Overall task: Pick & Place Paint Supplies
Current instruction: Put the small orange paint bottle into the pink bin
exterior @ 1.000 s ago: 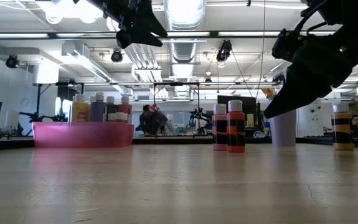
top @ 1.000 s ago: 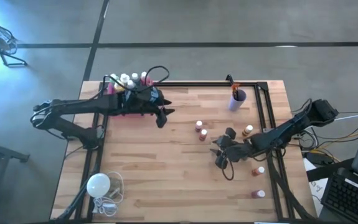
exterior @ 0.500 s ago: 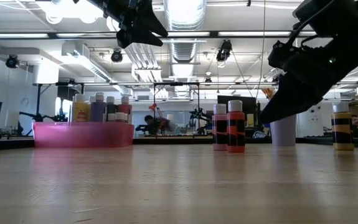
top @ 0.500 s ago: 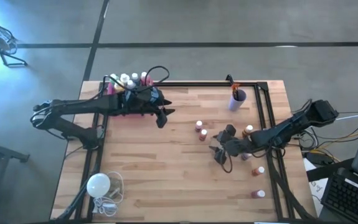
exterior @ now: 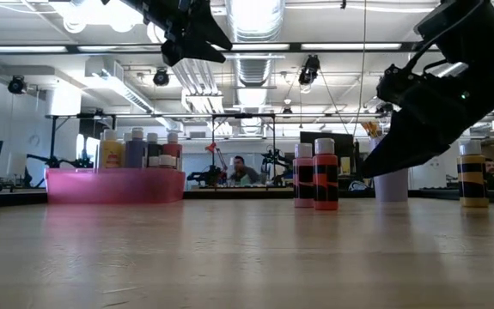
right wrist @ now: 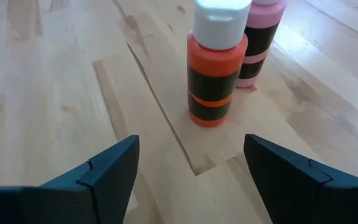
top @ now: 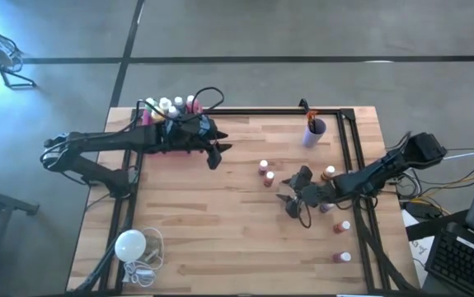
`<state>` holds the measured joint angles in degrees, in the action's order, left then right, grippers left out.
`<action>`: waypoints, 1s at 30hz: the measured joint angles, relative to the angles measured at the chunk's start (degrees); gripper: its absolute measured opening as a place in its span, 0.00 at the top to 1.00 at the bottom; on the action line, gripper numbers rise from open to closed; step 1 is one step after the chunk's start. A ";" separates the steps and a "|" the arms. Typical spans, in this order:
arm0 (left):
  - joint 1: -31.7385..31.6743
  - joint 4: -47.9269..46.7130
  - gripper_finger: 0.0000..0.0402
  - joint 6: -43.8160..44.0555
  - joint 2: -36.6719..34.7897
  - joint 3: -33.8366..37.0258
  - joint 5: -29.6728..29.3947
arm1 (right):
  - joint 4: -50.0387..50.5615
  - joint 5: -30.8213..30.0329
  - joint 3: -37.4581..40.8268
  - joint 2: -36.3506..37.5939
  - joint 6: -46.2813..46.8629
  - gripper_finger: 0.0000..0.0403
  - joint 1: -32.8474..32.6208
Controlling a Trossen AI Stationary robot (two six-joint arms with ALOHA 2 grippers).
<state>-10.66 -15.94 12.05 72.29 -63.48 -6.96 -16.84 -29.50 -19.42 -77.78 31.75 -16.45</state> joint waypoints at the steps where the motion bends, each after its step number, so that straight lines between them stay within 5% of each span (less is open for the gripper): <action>1: 0.00 0.03 0.51 -0.01 0.00 0.00 0.00 | 0.16 0.00 -0.29 -0.46 -0.55 0.30 0.07; 12: 0.00 0.47 0.51 -0.08 0.00 0.02 0.00 | -0.10 5.26 -5.31 -11.58 -1.73 0.36 4.17; 30: 0.00 0.50 0.51 -0.13 0.02 0.02 0.02 | -5.41 1.76 -8.07 -19.82 -0.05 0.24 6.98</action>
<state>-10.66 -15.44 11.92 72.31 -63.46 -6.94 -22.25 -27.74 -27.49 -97.60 31.70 -9.47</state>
